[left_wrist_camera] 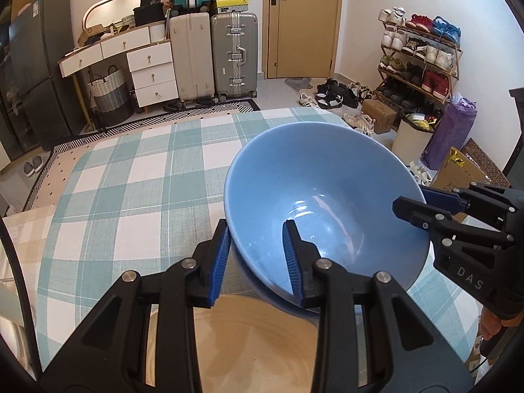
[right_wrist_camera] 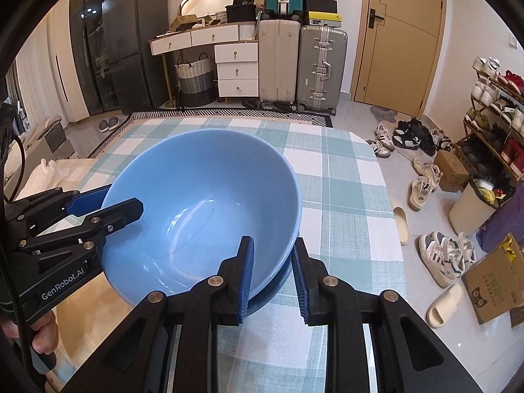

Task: Organize plates and bowls
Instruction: 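Lower the lighter bowl into the darker blue bowl and open both tools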

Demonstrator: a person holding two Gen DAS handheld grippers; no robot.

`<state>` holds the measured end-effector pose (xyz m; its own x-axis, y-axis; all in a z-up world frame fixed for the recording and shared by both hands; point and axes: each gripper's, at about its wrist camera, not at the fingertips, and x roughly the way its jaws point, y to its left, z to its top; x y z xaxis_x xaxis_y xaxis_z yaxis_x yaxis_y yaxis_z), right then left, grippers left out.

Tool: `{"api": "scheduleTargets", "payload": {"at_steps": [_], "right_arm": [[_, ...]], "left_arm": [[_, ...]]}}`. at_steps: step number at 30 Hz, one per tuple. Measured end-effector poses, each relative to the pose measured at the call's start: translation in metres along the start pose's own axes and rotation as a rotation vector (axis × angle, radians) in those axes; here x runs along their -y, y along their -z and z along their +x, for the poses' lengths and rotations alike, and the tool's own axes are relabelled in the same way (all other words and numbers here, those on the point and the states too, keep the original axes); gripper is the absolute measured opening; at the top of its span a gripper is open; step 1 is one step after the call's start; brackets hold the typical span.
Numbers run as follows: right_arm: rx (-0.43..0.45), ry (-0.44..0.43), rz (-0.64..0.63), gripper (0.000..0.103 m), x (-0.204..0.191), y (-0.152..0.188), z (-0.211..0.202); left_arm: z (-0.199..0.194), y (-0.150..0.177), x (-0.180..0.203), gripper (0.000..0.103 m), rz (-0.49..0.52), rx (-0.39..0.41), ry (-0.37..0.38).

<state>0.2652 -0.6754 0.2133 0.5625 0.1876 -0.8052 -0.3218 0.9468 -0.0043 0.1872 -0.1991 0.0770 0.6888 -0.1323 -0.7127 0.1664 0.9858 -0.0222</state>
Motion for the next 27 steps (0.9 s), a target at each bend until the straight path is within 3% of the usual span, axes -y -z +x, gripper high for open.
{"api": "scheduleTargets", "payload": {"at_steps": [27], "right_arm": [[-0.024, 0.064, -0.069, 0.024, -0.013, 0.014, 0.014]], "left_arm": [[0.043, 0.016, 0.005, 0.029, 0.052, -0.028, -0.057]]}}
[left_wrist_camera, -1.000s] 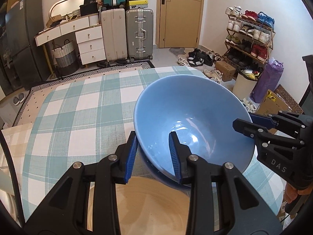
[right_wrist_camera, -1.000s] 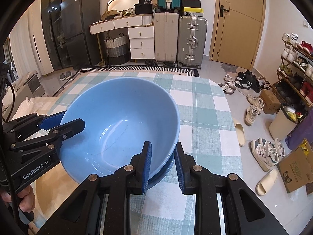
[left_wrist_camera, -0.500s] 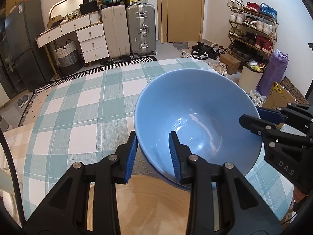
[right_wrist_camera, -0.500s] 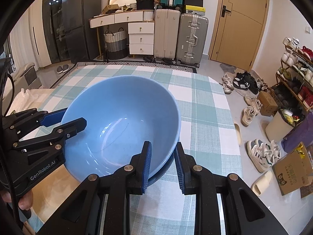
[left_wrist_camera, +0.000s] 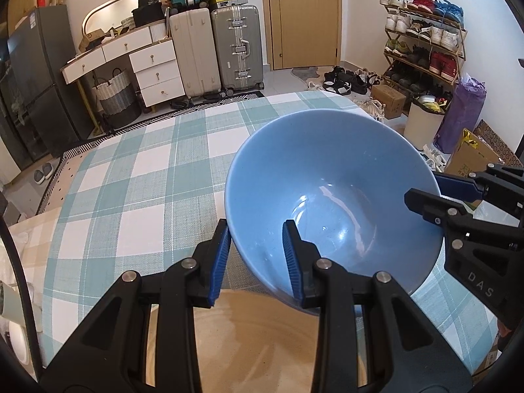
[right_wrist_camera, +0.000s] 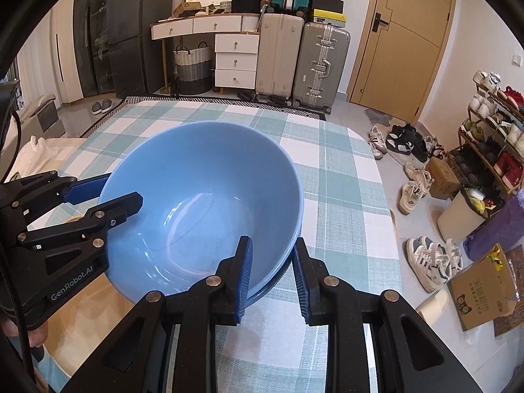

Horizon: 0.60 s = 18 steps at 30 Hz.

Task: Organize plates and bowls
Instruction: 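Lower the lighter bowl into the darker blue bowl and open both tools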

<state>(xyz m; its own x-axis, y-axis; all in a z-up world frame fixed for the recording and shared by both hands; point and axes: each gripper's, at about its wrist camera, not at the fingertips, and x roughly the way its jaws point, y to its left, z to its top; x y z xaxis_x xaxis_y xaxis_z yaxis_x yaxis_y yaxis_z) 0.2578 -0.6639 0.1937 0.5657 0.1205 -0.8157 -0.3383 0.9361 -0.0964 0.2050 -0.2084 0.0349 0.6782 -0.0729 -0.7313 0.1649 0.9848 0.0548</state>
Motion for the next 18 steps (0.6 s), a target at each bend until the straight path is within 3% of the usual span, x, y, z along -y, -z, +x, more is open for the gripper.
{"api": "scheduleTargets", "payload": {"at_steps": [10, 13, 16, 18], "right_arm": [[0.015, 0.022, -0.016, 0.027, -0.002, 0.004, 0.0], [0.015, 0.022, -0.031, 0.034, -0.004, 0.004, 0.0], [0.023, 0.015, -0.045, 0.053, -0.006, 0.005, 0.0], [0.031, 0.006, -0.044, 0.06, -0.006, 0.005, -0.002]], "left_arm": [[0.012, 0.0, -0.002, 0.03, -0.005, -0.006, 0.017], [0.011, 0.0, -0.002, 0.035, -0.005, -0.014, 0.028], [0.012, 0.0, -0.003, 0.049, -0.011, -0.019, 0.036], [0.012, 0.001, -0.007, 0.062, -0.023, -0.019, 0.049]]}}
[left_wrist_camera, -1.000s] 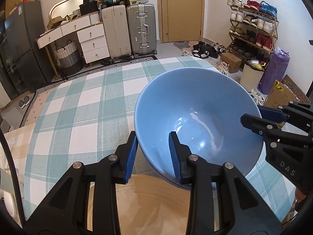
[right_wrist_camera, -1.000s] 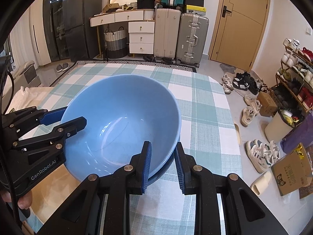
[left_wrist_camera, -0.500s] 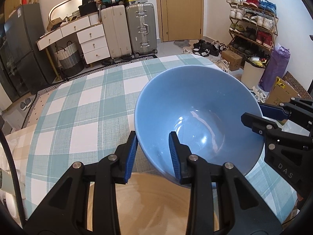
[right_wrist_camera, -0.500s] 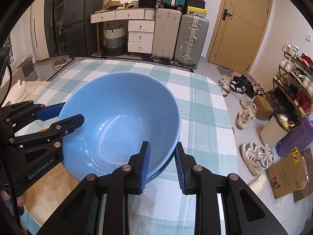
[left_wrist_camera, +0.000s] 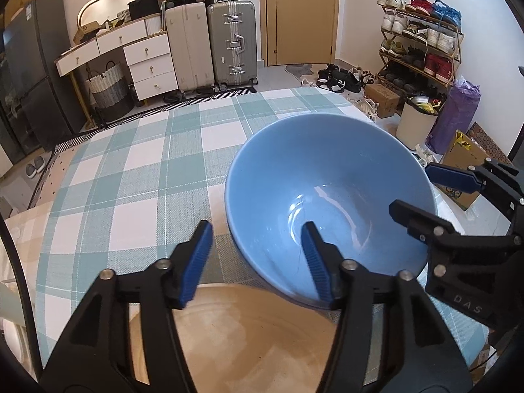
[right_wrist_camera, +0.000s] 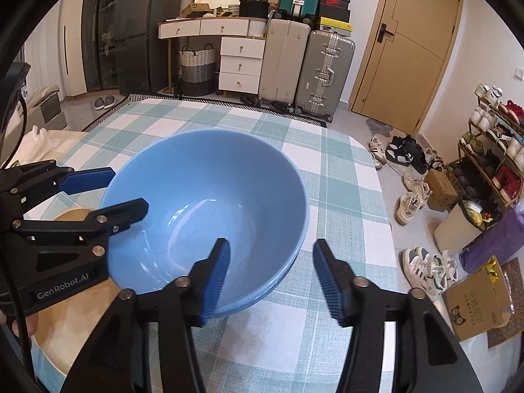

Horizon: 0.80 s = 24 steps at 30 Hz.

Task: Organize plates and bowls
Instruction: 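Lower the lighter bowl into the darker blue bowl and open both tools, then close the left tool on the stacked bowls' rim while the right tool grips the opposite rim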

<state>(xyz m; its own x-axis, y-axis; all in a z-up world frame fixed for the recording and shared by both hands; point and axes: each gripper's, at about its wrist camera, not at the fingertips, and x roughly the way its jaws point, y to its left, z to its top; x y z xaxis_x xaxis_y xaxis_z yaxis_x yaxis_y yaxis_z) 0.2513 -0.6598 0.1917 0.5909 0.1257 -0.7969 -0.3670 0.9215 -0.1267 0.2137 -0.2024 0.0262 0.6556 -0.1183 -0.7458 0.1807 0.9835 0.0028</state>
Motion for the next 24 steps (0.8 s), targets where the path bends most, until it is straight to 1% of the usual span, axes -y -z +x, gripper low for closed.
{"api": "scheduleTargets", "payload": {"at_steps": [1, 2, 3, 4, 5, 6, 7, 10, 11, 12, 14, 17, 20, 24], "right_arm": [[0.002, -0.005, 0.001, 0.065, 0.0, 0.0, -0.001], [0.006, -0.011, 0.005, 0.073, 0.001, 0.0, -0.002], [0.01, -0.016, 0.012, 0.078, 0.003, -0.001, -0.003], [0.017, -0.021, 0.022, 0.083, 0.005, -0.001, -0.004], [0.028, -0.025, 0.038, 0.085, 0.008, -0.002, -0.006], [0.031, -0.03, 0.046, 0.085, 0.01, -0.003, -0.008], [0.034, -0.04, 0.06, 0.086, 0.013, -0.003, -0.009], [0.03, -0.059, 0.093, 0.091, 0.019, -0.004, -0.01], [0.032, -0.061, 0.106, 0.093, 0.022, -0.004, -0.01], [0.034, -0.064, 0.119, 0.094, 0.024, -0.004, -0.011], [0.034, -0.071, 0.143, 0.096, 0.028, -0.003, -0.01], [0.026, -0.099, 0.194, 0.097, 0.037, -0.001, -0.006], [0.012, -0.127, 0.231, 0.097, 0.042, 0.002, 0.0], [-0.003, -0.17, 0.275, 0.097, 0.044, 0.007, 0.009]], "left_arm": [[0.001, -0.001, -0.003, 0.066, -0.006, -0.002, 0.009], [-0.003, -0.001, -0.004, 0.073, -0.011, 0.001, 0.016], [-0.003, -0.002, -0.007, 0.076, -0.019, 0.006, 0.023], [-0.005, -0.002, -0.008, 0.076, -0.026, 0.01, 0.027], [-0.008, -0.003, -0.01, 0.077, -0.032, 0.013, 0.035], [-0.008, -0.004, -0.014, 0.08, -0.039, 0.012, 0.045], [-0.014, -0.003, -0.015, 0.081, -0.045, 0.011, 0.048], [-0.018, -0.005, -0.024, 0.085, -0.069, 0.0, 0.068], [-0.019, -0.005, -0.027, 0.09, -0.082, -0.001, 0.074], [-0.02, -0.006, -0.031, 0.101, -0.097, -0.005, 0.081], [-0.02, -0.007, -0.04, 0.101, -0.127, 0.003, 0.103], [-0.017, -0.007, -0.046, 0.101, -0.14, -0.005, 0.118], [-0.007, -0.006, -0.048, 0.101, -0.15, -0.031, 0.118], [0.006, -0.002, -0.049, 0.101, -0.179, -0.067, 0.142]]}}
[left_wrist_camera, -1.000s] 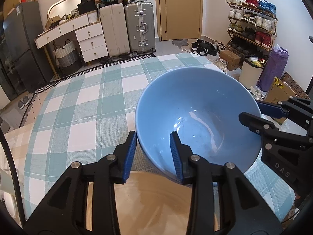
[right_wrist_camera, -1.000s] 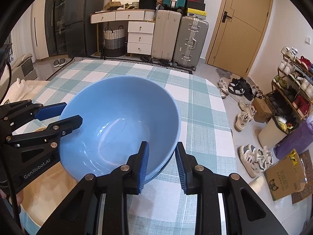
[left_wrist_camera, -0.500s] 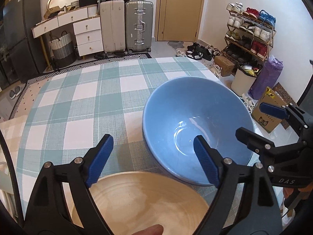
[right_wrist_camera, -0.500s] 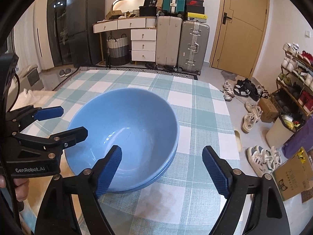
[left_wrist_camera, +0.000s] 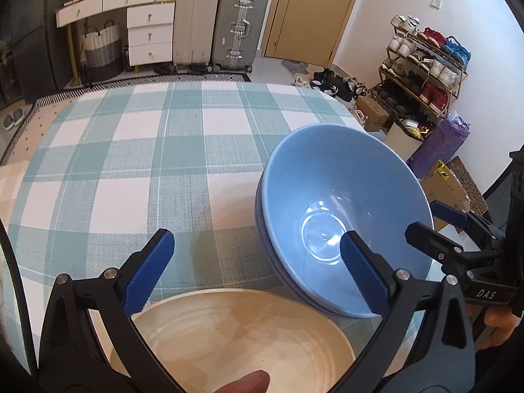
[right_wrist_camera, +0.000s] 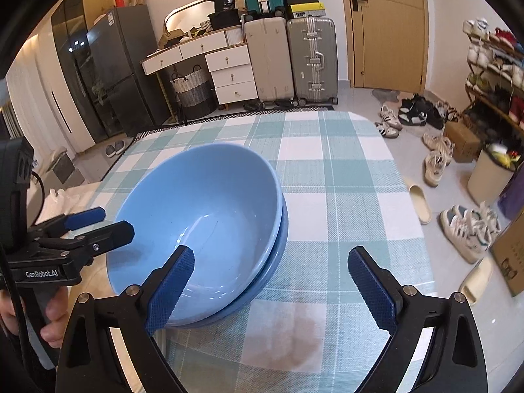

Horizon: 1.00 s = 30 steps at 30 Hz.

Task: Organize plates and bowls
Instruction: 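Close the left tool on the stacked bowls' rim while the right tool grips the opposite rim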

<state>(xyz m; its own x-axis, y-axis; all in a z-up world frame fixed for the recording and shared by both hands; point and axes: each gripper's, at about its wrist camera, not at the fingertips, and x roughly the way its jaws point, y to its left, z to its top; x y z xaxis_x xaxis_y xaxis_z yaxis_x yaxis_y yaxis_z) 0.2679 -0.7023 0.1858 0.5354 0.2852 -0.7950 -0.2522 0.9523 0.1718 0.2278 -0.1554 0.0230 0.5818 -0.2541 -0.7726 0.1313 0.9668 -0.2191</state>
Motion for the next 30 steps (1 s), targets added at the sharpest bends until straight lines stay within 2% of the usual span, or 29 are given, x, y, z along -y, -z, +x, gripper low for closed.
{"api": "scheduleTargets", "payload": {"at_steps": [10, 12, 13, 14, 16, 17, 18, 19, 22, 26, 30], "right_arm": [[-0.008, -0.056, 0.055, 0.097, 0.006, 0.005, 0.01], [-0.01, -0.072, 0.064, 0.094, 0.007, 0.005, 0.012], [-0.012, -0.08, 0.067, 0.089, 0.007, 0.006, 0.014], [-0.016, -0.09, 0.069, 0.081, 0.006, 0.006, 0.015], [-0.03, -0.108, 0.072, 0.072, 0.006, 0.008, 0.017], [-0.035, -0.122, 0.077, 0.07, 0.006, 0.008, 0.019], [-0.034, -0.135, 0.081, 0.069, 0.006, 0.009, 0.02], [-0.032, -0.144, 0.086, 0.069, 0.006, 0.009, 0.02], [-0.031, -0.159, 0.087, 0.054, 0.005, 0.009, 0.02], [-0.019, -0.163, 0.08, 0.045, 0.003, 0.009, 0.018], [-0.007, -0.144, 0.077, 0.043, 0.002, 0.008, 0.015]], "left_arm": [[0.025, 0.002, -0.008, 0.1, -0.04, -0.043, 0.024], [0.028, 0.002, -0.01, 0.098, -0.051, -0.052, 0.033], [0.03, 0.002, -0.011, 0.096, -0.054, -0.056, 0.039], [0.032, 0.001, -0.012, 0.091, -0.055, -0.06, 0.044], [0.035, 0.002, -0.014, 0.083, -0.06, -0.067, 0.053], [0.036, 0.003, -0.014, 0.075, -0.061, -0.07, 0.057], [0.037, 0.003, -0.013, 0.072, -0.058, -0.075, 0.065], [0.038, 0.003, -0.012, 0.071, -0.052, -0.074, 0.08], [0.037, 0.004, -0.008, 0.066, -0.031, -0.059, 0.084], [0.035, 0.004, -0.002, 0.05, -0.013, -0.053, 0.098], [0.032, 0.005, 0.008, 0.032, 0.015, -0.046, 0.121]]}}
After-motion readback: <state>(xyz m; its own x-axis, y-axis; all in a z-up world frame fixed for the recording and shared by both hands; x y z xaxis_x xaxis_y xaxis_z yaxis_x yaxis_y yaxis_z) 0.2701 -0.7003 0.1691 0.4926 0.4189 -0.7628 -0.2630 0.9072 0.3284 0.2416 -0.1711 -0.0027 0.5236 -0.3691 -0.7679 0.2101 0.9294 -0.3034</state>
